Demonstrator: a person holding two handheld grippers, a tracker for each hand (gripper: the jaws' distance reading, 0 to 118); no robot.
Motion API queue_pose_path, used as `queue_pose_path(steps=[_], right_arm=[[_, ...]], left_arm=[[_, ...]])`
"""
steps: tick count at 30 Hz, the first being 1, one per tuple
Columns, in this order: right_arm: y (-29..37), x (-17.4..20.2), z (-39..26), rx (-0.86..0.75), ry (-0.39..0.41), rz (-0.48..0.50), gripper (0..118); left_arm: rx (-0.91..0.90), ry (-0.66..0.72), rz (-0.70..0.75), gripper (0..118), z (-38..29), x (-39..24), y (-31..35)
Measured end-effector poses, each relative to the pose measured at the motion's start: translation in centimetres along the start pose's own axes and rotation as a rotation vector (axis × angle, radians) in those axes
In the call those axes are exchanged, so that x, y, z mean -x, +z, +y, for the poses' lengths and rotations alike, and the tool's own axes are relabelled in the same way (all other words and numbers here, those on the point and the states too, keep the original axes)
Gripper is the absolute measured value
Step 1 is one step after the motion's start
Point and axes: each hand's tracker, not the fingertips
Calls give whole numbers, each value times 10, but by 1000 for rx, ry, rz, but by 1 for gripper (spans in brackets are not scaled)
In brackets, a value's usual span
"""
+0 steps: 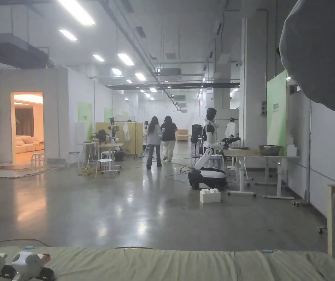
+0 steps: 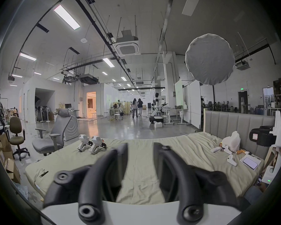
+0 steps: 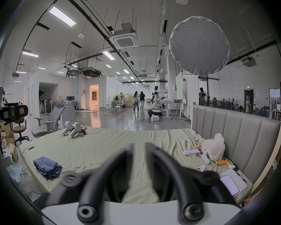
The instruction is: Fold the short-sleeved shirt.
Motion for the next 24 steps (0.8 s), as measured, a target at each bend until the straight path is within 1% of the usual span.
queue_pose_path(steps=[1, 2, 3, 4, 5, 6, 8, 9, 12, 18, 24], right_arm=[[-1, 0, 0, 0, 1, 3, 33], [-2, 1, -1, 4, 2, 2, 60], [-3, 2, -1, 8, 0, 3, 86], [-3, 3, -2, 6, -1, -2, 95], [-4, 4, -3, 1, -3, -7, 95], [-4, 4, -3, 2, -8, -6, 95], [-7, 3, -3, 18, -25, 1, 96], [-9, 2, -4, 21, -27, 2, 100], [-9, 2, -5, 19, -33, -3, 110], [-10, 1, -3, 22, -49, 29, 118], [-11, 3, -2, 11, -31, 26, 118]], left_arm=[[2, -1, -3, 43, 0, 0, 0], [1, 0, -7, 53, 0, -1, 0], [1, 2, -10, 68, 0, -1, -1], [0, 2, -9, 77, 0, -2, -2], [-4, 0, -5, 84, -1, -3, -2], [-7, -5, 2, 95, -1, -5, -2], [-12, -17, 16, 110, -1, -6, -3], [-12, -20, 17, 118, -1, -6, -3], [-33, -22, 6, 118, 0, -7, -1], [-14, -32, 3, 118, -2, -9, -5], [-26, -16, -13, 118, 2, -8, -5]])
